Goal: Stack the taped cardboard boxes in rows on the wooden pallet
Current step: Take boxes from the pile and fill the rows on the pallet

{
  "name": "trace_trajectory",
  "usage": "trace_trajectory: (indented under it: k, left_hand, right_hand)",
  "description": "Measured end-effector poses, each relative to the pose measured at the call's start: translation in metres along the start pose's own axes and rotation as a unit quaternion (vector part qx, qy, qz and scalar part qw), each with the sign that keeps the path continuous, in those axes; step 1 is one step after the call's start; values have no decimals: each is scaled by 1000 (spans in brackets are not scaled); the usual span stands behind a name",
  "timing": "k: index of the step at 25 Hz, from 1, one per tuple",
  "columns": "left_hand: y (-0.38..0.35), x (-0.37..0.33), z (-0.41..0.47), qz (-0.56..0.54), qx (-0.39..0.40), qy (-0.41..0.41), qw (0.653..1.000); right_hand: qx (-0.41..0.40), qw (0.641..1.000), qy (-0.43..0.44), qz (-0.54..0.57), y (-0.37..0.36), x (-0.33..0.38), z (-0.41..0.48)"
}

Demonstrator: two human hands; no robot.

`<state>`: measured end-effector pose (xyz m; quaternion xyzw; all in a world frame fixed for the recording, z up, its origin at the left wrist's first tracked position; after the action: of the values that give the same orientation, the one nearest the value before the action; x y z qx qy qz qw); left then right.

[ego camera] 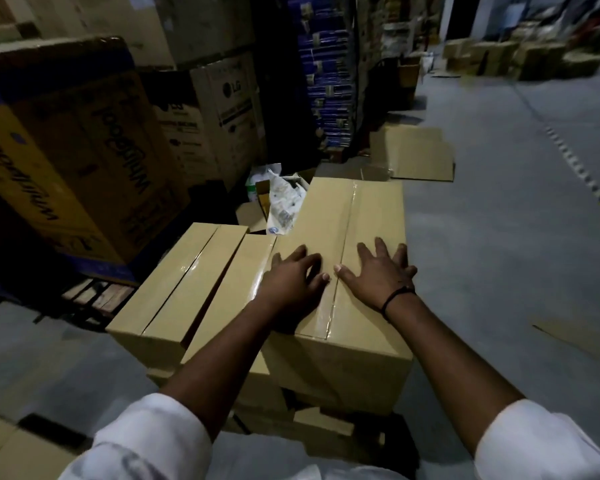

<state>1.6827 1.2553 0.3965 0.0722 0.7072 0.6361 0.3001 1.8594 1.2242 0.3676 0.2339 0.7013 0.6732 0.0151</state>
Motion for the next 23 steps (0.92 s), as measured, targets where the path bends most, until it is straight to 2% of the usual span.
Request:
trace_trajectory:
  k: [12, 19, 23]
  left_hand:
    - [-7, 6, 73, 46, 47, 31, 997]
    - [-4, 17, 64, 30, -22, 51, 998]
    - [17, 39, 45, 14, -56, 72, 996]
  right_hand:
    - [-8, 998, -45, -34, 1, -20, 58]
    - [-29, 999, -45, -2, 13, -10, 52]
    - [-53, 999, -1, -3, 29, 25, 43]
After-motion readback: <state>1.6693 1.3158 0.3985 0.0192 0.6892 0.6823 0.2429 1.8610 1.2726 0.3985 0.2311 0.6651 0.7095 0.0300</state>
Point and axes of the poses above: each hand's wrist, its own z-axis towards the middle knuckle, its own y-axis out of the back of the hand, x = y × z, the point moved 8 cm from there along z, towards the middle knuckle, and after that the axes turned 2 degrees about x, right-handed, at the moved point
